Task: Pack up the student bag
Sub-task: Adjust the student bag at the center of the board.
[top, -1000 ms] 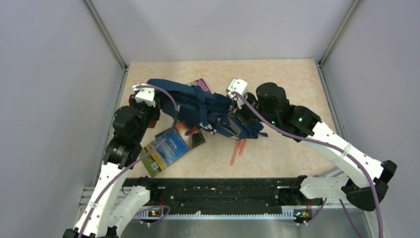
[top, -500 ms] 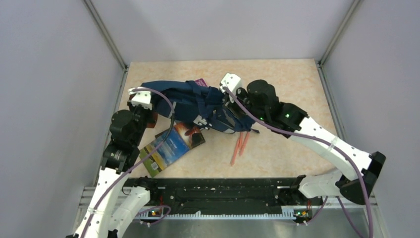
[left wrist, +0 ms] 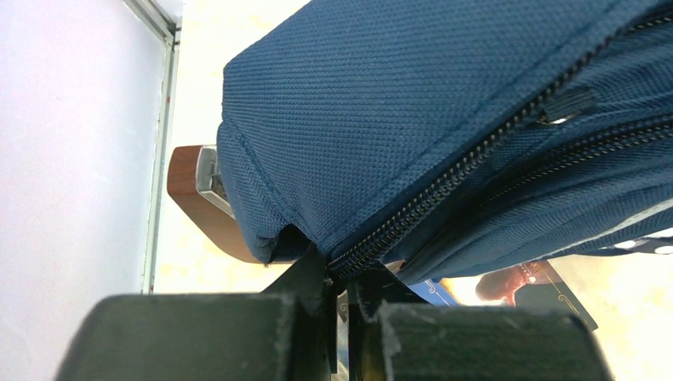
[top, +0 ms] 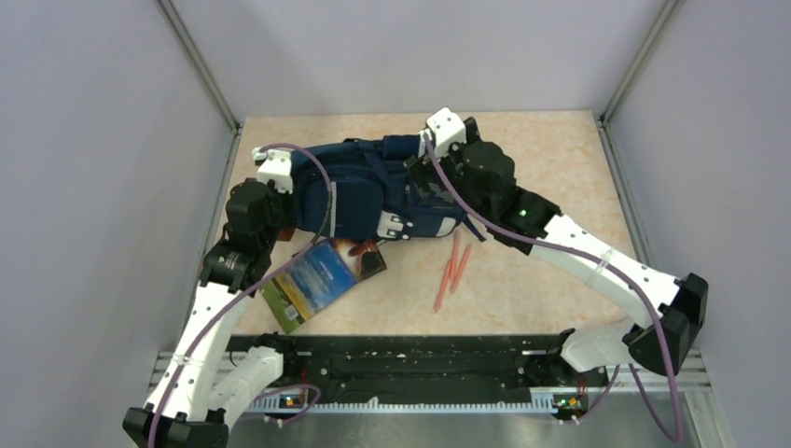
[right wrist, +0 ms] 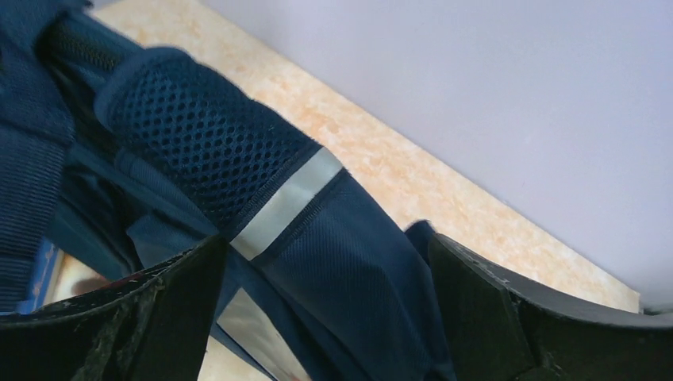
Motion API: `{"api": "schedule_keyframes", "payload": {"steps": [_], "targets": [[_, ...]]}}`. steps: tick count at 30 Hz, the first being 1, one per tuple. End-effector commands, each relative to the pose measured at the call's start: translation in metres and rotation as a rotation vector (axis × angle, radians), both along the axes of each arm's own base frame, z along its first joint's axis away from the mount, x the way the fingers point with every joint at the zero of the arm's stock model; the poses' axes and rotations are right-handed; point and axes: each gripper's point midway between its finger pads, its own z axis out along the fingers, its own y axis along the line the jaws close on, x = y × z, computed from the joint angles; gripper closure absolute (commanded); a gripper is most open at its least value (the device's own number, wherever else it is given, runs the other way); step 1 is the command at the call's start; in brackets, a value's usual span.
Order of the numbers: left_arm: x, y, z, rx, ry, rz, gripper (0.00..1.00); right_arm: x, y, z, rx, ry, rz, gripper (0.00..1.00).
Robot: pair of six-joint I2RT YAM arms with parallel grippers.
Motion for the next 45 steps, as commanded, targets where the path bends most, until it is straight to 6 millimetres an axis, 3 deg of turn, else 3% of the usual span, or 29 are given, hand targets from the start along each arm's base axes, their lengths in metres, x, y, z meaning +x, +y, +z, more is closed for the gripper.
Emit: {"api": "schedule_keyframes", "payload": {"steps": [1, 4, 9, 12, 16, 22, 25, 27, 29, 35, 40, 45], "targets": [[0.003, 0.003, 0.027, -0.06, -0.069, 0.034, 1.0, -0.009, -0.032, 0.073, 0.25, -0.141, -0.079, 0.04], [0.004, 0.005, 0.023, -0.061, -0.048, 0.047, 1.0, -0.009, -0.05, 0.075, 0.322, -0.107, -0.099, 0.04], [0.002, 0.006, 0.028, -0.071, -0.081, 0.046, 1.0, -0.015, -0.075, 0.047, 0.413, -0.054, -0.113, 0.03], [0.003, 0.006, 0.023, -0.066, -0.057, 0.049, 1.0, -0.023, -0.083, 0.027, 0.466, -0.012, -0.077, 0.03], [0.005, -0.003, 0.023, -0.085, -0.052, 0.004, 1.0, -0.032, -0.084, 0.021, 0.467, -0.014, -0.017, 0.06], [-0.004, -0.014, 0.035, -0.109, -0.124, -0.075, 1.0, -0.028, -0.075, 0.02, 0.432, -0.028, 0.026, 0.25], [-0.009, -0.023, 0.041, -0.12, -0.152, -0.134, 1.0, -0.022, -0.068, 0.015, 0.4, -0.03, 0.045, 0.53], [-0.012, -0.031, 0.048, -0.13, -0.176, -0.18, 1.0, -0.018, -0.065, 0.02, 0.388, -0.043, 0.052, 0.81], [-0.016, -0.036, 0.059, -0.14, -0.204, -0.216, 1.0, -0.016, -0.064, 0.034, 0.391, -0.056, 0.051, 1.0], [-0.033, -0.049, 0.089, -0.201, -0.226, -0.293, 1.0, -0.025, -0.076, 0.091, 0.327, -0.145, 0.058, 1.0], [-0.05, -0.066, 0.095, -0.3, -0.164, -0.368, 1.0, -0.039, -0.083, 0.105, 0.268, -0.103, 0.073, 1.0], [-0.071, -0.092, 0.089, -0.367, -0.065, -0.512, 1.0, -0.044, -0.092, 0.104, 0.26, -0.069, 0.041, 1.0]]}}
